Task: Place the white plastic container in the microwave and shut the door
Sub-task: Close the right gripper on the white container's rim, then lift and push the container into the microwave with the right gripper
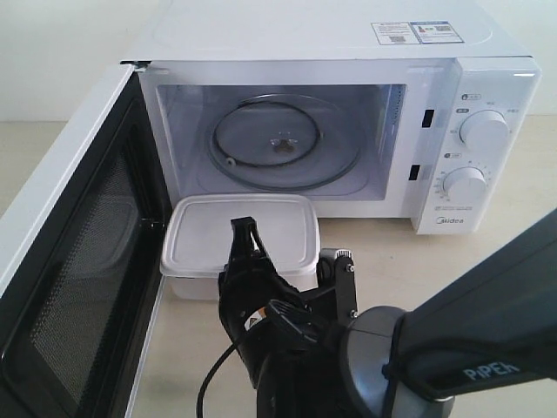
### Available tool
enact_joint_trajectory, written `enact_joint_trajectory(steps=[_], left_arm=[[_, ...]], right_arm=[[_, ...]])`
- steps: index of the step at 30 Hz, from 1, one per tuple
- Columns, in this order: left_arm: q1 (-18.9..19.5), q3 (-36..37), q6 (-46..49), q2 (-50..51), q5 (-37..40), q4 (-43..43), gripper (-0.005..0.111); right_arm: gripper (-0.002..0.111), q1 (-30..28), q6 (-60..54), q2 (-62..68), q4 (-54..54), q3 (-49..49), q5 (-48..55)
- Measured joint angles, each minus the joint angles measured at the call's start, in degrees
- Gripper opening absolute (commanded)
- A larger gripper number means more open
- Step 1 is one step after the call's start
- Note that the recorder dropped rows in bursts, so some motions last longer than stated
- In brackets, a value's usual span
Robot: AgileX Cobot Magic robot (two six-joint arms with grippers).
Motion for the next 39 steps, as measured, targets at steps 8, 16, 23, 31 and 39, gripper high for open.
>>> enact_joint_trajectory(steps=[8, 16, 23, 31, 39], left_arm=[[0.0, 0.0, 0.0, 0.0, 0.0, 0.0, 0.004], [0.0, 0.0, 0.0, 0.0, 0.0, 0.0, 0.004], [0.0, 0.0, 0.0, 0.0, 0.0, 0.0, 0.004], [0.0, 0.0, 0.0, 0.0, 0.0, 0.0, 0.004], [0.0, 0.0, 0.0, 0.0, 0.0, 0.0, 0.004]], right_arm=[[0.0, 1.4, -4.7, -0.1, 0.5, 0.0, -1.1], [0.0, 4.1, -10.4, -8.2, 2.3, 9.7, -5.2], [0.0, 8.2, -9.5, -17.8, 2.8, 18.5, -10.9], [0.0, 5.7, -5.7, -17.8, 0.0, 18.2, -12.6], [0.0, -2.5, -4.6, -17.8, -7.1, 14.8, -7.3]])
